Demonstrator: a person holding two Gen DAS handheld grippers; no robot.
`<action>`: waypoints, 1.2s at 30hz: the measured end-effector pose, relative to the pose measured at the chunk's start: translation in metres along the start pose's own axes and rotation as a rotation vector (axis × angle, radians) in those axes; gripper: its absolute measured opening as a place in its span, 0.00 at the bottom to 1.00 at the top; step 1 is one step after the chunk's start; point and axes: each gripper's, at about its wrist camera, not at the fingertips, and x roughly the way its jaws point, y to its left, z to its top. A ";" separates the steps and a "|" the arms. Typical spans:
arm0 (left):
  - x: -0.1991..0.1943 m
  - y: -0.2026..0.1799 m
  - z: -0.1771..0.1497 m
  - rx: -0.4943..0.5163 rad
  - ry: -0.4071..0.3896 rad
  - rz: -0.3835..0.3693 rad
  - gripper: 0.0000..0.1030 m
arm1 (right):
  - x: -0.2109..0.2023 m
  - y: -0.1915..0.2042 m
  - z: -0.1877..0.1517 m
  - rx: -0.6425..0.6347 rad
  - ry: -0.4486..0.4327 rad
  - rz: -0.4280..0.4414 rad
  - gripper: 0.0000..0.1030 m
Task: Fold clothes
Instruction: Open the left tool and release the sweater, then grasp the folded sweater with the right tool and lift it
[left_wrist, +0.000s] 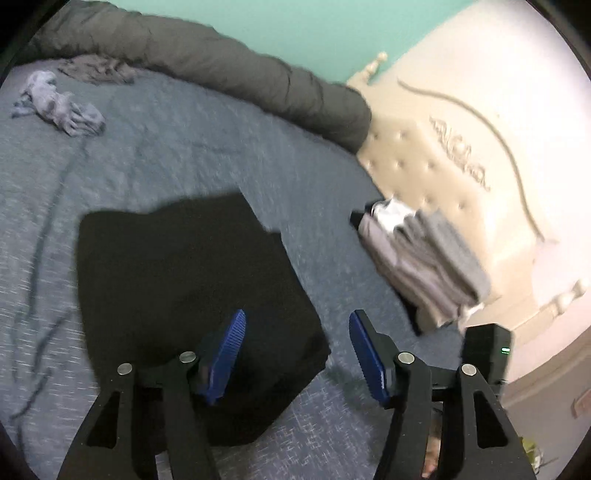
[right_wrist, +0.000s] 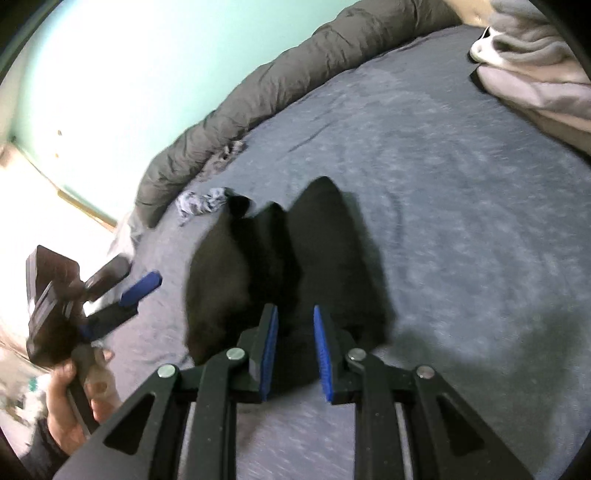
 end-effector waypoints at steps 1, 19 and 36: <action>-0.008 0.003 0.004 -0.002 -0.006 -0.009 0.66 | 0.009 0.001 0.004 0.014 0.020 0.010 0.29; -0.011 0.072 -0.031 0.062 0.104 0.207 0.66 | 0.102 0.027 0.016 0.122 0.167 0.074 0.76; -0.007 0.088 -0.050 0.025 0.121 0.193 0.66 | 0.111 0.045 0.006 0.042 0.117 0.065 0.34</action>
